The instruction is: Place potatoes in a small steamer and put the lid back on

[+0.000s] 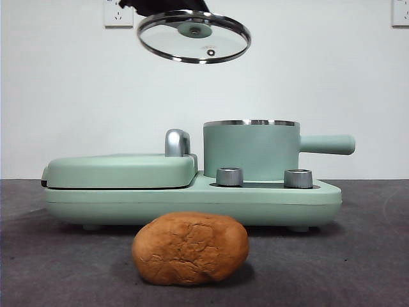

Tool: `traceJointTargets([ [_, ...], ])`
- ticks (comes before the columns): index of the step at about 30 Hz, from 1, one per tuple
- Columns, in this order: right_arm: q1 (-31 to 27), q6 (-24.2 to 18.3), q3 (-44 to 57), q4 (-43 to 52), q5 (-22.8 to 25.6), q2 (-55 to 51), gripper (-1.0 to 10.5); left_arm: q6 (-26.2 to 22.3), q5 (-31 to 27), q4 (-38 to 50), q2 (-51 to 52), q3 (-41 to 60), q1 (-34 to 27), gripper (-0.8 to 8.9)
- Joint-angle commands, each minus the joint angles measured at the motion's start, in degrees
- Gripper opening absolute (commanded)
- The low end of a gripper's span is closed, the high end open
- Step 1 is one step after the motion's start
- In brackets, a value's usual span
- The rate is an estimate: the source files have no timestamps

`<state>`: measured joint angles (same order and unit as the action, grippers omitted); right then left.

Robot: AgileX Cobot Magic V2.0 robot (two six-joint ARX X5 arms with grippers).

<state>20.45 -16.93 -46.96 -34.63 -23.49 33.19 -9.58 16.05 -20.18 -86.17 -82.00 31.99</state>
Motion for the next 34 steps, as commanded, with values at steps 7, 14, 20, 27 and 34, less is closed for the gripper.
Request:
traceJointTargets([
  [7, 12.7, -5.5, -0.8, -0.6, 1.5, 9.1, 2.3, 2.2, -4.5, 2.2, 14.0, 15.3, -0.2, 0.10],
  [14, 21.1, -8.1, -0.8, -0.4, 2.3, 16.9, 2.4, 6.8, -9.9, 1.7, 25.4, 25.2, -0.4, 0.10],
  [20, 25.8, -9.1, -0.8, 1.3, 5.1, 24.5, 2.9, 9.2, -13.2, -2.3, 32.4, 28.0, -0.7, 0.10],
  [27, 27.1, -9.0, -0.8, 5.6, 5.5, 34.4, 3.0, 9.2, -15.3, -6.0, 35.5, 28.0, -0.9, 0.10],
  [34, 27.2, -9.0, -0.8, 9.1, 5.4, 43.3, 3.3, 9.3, -15.7, -5.9, 35.7, 28.0, -0.9, 0.10],
])
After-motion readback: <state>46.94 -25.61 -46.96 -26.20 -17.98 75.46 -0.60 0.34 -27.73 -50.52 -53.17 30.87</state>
